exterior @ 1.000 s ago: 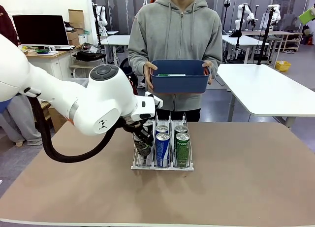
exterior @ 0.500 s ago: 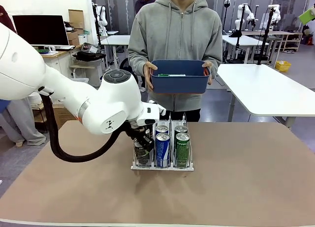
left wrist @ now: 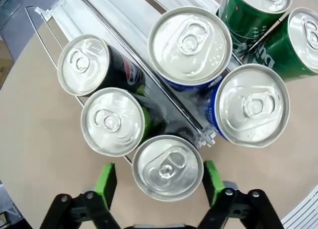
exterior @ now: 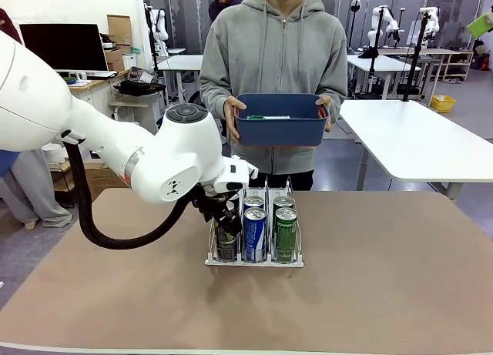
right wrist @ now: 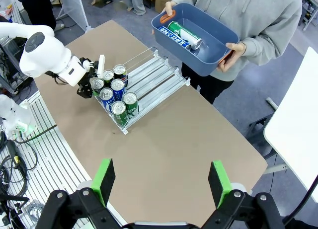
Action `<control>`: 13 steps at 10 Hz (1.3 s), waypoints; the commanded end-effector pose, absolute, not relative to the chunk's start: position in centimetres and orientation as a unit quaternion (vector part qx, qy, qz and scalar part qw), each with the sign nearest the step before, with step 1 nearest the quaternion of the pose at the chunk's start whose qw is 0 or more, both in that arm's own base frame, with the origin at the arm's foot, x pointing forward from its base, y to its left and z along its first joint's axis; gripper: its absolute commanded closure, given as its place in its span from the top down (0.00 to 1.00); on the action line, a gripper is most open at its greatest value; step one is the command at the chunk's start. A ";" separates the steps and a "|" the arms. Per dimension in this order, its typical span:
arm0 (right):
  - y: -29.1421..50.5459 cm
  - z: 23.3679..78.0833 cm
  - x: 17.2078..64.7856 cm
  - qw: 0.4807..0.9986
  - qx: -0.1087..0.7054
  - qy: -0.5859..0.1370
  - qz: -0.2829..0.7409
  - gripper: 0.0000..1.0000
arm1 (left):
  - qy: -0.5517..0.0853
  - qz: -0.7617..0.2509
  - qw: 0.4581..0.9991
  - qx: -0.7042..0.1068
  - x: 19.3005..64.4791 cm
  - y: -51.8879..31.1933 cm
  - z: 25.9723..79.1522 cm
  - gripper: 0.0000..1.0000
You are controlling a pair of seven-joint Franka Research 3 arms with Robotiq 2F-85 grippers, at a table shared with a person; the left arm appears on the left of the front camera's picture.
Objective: Fill the beverage cans into the dispenser.
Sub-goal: Place the picked Pepsi coke in the line of the Automatic Can Dispenser with the same cans, then pick up the Sprite handed by the human.
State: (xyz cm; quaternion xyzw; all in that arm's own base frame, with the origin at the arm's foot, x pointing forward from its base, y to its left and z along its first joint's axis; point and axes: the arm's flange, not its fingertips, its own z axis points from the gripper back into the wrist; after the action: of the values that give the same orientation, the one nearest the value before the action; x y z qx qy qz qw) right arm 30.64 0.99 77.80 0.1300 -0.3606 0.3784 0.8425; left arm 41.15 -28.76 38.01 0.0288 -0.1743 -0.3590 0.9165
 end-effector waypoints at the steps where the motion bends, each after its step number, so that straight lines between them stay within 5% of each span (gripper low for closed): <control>1: 1.0 77.8 30.6 0.842 0.130 -0.361 0.379 1.00 | -0.184 -0.337 0.922 0.039 40.7 -28.5 39.1 1.00; 4: 1.0 77.8 30.6 0.842 0.130 -0.361 0.379 1.00 | -0.208 -0.336 0.918 0.023 37.8 -27.6 40.8 1.00; 5: 1.0 77.8 30.6 0.842 0.130 -0.361 0.379 1.00 | -0.193 -0.348 0.917 0.030 40.3 -28.5 40.0 1.00; 13: 1.0 77.8 30.6 0.842 0.130 -0.361 0.379 1.00 | -0.191 -0.347 0.918 0.028 39.9 -28.4 39.8 1.00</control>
State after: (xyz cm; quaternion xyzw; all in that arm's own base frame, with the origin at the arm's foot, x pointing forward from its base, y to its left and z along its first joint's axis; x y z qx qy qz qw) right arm 30.64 0.99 77.81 0.1300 -0.3607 0.3784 0.8425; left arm 39.91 -28.43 39.85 0.0274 -0.1911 -0.3468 0.9179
